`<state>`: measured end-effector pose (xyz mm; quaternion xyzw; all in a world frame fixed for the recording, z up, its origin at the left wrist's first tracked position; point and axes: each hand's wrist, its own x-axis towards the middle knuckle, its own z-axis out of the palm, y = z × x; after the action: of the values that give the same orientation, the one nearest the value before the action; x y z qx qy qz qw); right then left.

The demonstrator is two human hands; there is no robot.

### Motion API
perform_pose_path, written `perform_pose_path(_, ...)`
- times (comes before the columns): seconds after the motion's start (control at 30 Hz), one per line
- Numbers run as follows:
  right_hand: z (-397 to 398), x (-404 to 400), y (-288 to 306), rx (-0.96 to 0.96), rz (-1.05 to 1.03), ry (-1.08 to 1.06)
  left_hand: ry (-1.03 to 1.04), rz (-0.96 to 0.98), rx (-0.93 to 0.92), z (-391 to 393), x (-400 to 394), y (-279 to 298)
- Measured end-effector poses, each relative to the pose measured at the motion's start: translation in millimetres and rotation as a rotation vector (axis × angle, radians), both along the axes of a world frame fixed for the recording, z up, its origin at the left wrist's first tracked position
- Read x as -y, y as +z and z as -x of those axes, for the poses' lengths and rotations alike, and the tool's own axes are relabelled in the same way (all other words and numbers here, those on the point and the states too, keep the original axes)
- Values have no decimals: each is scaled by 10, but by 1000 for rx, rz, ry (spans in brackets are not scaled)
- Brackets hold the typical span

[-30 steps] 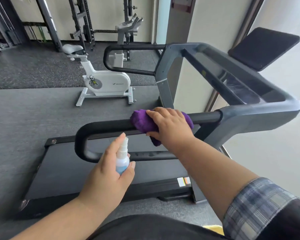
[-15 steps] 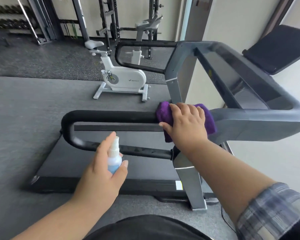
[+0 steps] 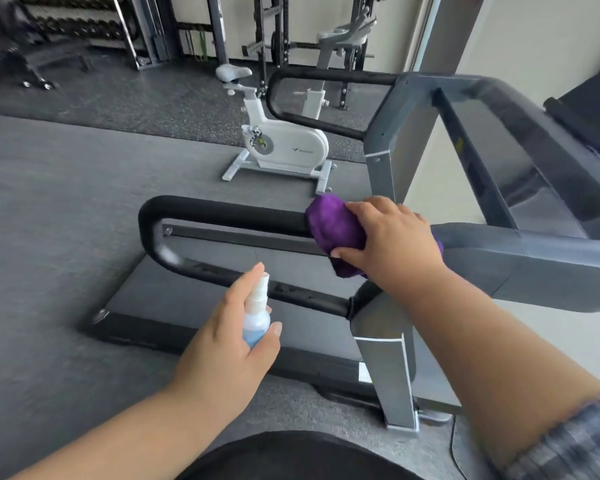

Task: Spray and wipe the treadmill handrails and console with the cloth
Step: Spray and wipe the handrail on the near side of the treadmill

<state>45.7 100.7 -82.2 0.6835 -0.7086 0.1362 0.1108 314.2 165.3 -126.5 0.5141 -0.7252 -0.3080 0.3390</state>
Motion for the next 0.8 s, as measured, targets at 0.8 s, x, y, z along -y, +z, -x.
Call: perform_pose_path(0.8,-1942,1120,-89,-160,-28,115,-76,2,28,-1197,880,-90)
